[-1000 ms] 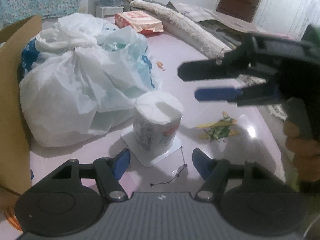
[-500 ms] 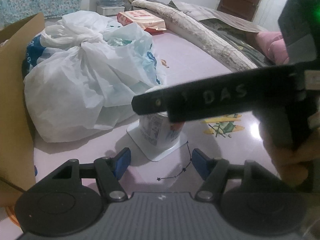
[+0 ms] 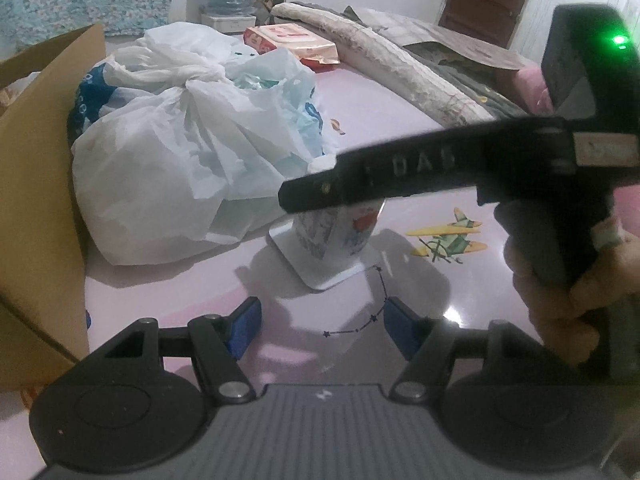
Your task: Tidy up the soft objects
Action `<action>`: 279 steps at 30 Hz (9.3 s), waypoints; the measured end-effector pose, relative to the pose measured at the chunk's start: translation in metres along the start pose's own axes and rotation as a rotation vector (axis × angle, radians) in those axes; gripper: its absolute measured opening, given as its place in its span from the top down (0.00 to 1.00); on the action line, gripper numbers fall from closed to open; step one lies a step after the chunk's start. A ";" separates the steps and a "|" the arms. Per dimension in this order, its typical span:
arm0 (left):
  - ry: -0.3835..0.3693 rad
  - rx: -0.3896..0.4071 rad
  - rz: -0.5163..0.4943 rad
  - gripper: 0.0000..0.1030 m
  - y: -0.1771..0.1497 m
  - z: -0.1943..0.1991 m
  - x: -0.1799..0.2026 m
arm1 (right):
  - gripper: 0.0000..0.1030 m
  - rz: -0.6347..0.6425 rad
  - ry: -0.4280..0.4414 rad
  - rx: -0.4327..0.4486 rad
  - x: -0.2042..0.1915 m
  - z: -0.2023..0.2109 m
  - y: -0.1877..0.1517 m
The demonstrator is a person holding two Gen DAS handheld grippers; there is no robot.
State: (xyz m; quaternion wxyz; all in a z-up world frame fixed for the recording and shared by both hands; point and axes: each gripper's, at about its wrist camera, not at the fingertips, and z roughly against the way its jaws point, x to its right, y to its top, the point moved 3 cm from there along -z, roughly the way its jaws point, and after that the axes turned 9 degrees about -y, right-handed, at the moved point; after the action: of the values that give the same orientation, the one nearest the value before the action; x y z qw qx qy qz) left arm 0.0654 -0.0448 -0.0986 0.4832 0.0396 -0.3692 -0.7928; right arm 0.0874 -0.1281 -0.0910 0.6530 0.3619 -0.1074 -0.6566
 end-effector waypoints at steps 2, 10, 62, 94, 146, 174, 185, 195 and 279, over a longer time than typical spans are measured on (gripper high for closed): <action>-0.011 0.000 0.006 0.33 -0.002 0.003 0.000 | 0.49 -0.094 0.070 -0.025 0.008 -0.001 0.001; -0.028 0.016 0.003 0.31 -0.005 0.018 0.002 | 0.49 -0.464 0.403 -0.231 0.029 -0.031 -0.013; -0.030 0.155 -0.055 0.41 0.030 0.013 0.024 | 0.72 -0.402 0.223 -0.129 0.066 0.000 -0.004; -0.061 0.129 -0.203 0.35 0.053 -0.016 0.062 | 0.69 -0.431 0.112 -0.030 0.103 0.018 0.003; 0.058 0.098 -0.163 0.37 0.050 -0.041 0.034 | 0.68 -0.348 0.186 -0.002 0.078 0.018 -0.002; 0.009 0.203 -0.159 0.47 0.051 0.030 0.057 | 0.70 -0.275 0.220 0.080 0.035 0.087 0.002; 0.195 0.347 -0.102 0.47 0.083 0.135 0.017 | 0.70 -0.064 0.398 0.090 -0.071 0.094 0.077; 0.286 0.347 0.168 0.47 0.093 0.183 -0.090 | 0.68 0.116 0.488 -0.133 -0.181 0.015 0.134; 0.408 0.414 0.494 0.33 -0.016 0.243 -0.180 | 0.60 0.579 0.181 -0.665 -0.280 -0.135 0.072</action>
State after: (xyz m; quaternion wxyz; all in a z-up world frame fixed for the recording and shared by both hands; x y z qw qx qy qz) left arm 0.0473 0.2353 0.0142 0.7051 0.2030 -0.4162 -0.5370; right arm 0.1947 0.1696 -0.0492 0.8974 0.1434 0.0703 -0.4112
